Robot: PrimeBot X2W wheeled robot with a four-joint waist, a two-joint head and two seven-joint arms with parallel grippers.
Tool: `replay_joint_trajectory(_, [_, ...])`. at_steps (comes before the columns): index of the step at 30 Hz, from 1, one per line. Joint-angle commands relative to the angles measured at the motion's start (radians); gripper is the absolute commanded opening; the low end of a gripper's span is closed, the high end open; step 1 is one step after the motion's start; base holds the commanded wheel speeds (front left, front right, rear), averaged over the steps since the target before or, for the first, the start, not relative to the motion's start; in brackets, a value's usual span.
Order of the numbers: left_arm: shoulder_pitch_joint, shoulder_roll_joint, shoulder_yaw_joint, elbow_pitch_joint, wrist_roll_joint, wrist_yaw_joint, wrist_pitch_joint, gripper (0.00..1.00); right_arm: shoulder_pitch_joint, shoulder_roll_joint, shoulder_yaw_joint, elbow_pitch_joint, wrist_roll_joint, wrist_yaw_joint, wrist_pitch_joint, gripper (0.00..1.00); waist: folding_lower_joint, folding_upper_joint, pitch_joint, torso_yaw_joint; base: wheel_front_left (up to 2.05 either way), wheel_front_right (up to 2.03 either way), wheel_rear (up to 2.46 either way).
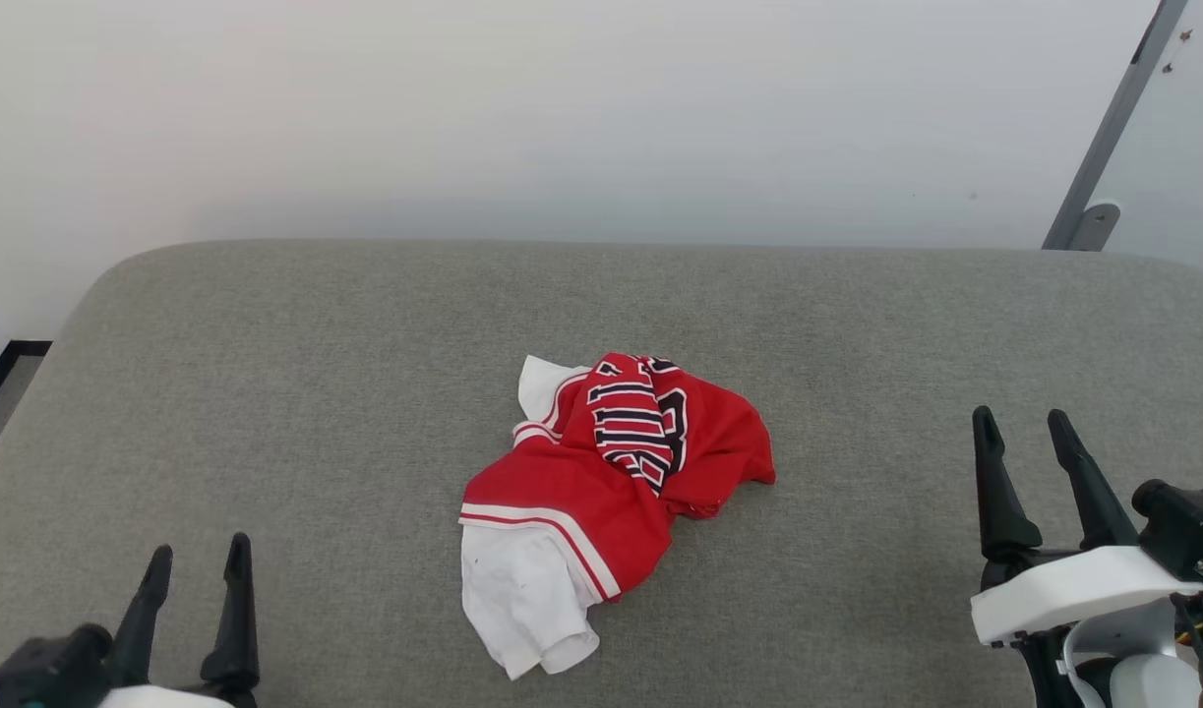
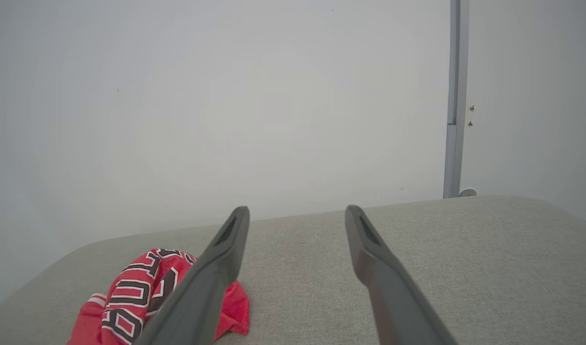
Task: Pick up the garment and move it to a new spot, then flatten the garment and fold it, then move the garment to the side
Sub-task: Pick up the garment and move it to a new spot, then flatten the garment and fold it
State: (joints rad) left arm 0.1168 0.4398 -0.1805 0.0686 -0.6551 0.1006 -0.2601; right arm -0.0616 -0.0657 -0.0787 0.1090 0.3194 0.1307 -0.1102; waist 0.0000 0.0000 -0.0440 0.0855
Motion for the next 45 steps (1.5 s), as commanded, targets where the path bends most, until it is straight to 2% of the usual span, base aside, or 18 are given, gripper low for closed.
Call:
replay_joint_trajectory(1, [0.02, -0.011, 0.013, -0.008, 0.025, -0.007, -0.006, 1.0, 0.01, 0.002, -0.004, -0.003, 0.005, 0.0, 0.0, 1.0, 0.0, 0.0, -0.001, 0.004, 0.0, 0.0, 0.0])
replay_joint_trajectory(14, [0.05, -0.106, 0.088, -0.006, 0.13, -0.082, -0.006, 1.0, 0.021, 0.004, 0.006, -0.009, -0.018, 0.0, -0.003, 1.0, 0.0, 0.0, -0.006, 0.009, 0.0, 0.0, 0.0])
replay_joint_trajectory(30, [0.037, -0.149, 0.114, 0.006, 0.19, -0.13, -0.005, 1.0, 0.035, 0.005, 0.009, -0.016, -0.029, 0.0, 0.01, 1.0, 0.0, 0.0, -0.006, 0.003, 0.0, 0.0, 0.0])
replay_joint_trajectory(35, [-0.005, -0.146, 0.066, 0.02, 0.178, -0.148, 0.086, 1.0, 0.031, 0.003, 0.016, -0.02, -0.027, 0.0, 0.018, 1.0, 0.0, 0.0, 0.002, 0.004, 0.0, 0.0, 0.0])
replay_joint_trajectory(45, [-0.128, -0.143, -0.032, 0.061, 0.119, -0.178, 0.366, 1.0, -0.003, -0.005, 0.04, -0.023, -0.027, 0.0, 0.032, 1.0, 0.0, 0.0, 0.042, -0.038, 0.0, 0.0, 0.0])
